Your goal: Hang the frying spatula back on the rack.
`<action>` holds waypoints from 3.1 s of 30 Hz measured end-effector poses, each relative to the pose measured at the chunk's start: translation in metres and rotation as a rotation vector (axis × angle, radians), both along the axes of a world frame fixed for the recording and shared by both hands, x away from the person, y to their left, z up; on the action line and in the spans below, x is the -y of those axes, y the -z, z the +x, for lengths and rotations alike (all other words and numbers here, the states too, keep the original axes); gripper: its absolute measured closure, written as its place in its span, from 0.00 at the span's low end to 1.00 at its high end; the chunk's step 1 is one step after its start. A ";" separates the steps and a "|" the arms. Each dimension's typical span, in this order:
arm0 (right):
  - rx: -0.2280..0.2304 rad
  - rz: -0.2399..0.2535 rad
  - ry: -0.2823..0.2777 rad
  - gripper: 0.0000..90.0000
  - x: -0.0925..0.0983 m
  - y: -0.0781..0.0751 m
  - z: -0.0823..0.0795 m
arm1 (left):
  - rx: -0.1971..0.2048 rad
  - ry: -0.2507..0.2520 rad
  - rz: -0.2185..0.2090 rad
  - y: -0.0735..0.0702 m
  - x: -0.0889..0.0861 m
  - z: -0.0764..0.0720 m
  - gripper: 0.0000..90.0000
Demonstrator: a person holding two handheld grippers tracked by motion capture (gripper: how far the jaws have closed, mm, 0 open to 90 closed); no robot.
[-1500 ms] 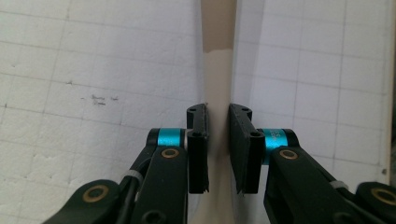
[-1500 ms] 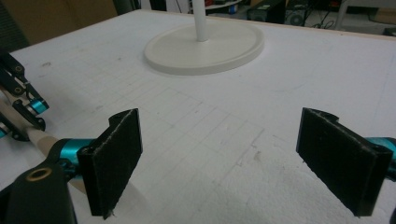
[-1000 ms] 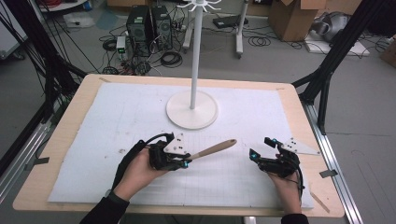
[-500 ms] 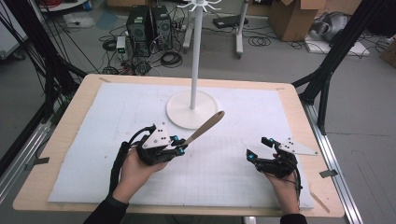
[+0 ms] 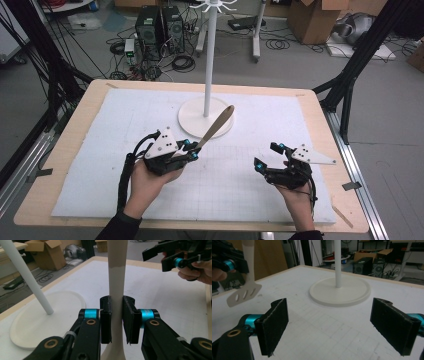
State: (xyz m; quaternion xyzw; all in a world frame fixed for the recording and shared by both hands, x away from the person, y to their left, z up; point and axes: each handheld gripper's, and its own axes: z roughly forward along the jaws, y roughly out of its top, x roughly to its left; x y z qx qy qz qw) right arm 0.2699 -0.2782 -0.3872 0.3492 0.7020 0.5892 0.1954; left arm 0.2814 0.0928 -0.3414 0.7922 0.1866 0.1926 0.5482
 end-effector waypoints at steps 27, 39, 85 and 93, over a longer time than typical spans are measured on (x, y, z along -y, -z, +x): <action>0.036 0.174 -0.077 0.41 -0.090 -0.075 0.001 | 0.049 -0.099 -0.071 -0.003 0.014 -0.011 0.86; 0.017 0.157 -0.093 0.53 -0.110 -0.088 0.010 | 0.064 -0.076 -0.068 -0.004 0.025 -0.013 0.86; 0.046 0.146 -0.700 0.81 -0.098 -0.116 0.023 | -0.069 0.369 -0.257 -0.030 -0.019 -0.014 0.31; 0.054 0.158 -0.804 0.82 -0.104 -0.119 0.024 | -0.076 0.476 -0.254 -0.038 0.000 -0.008 0.36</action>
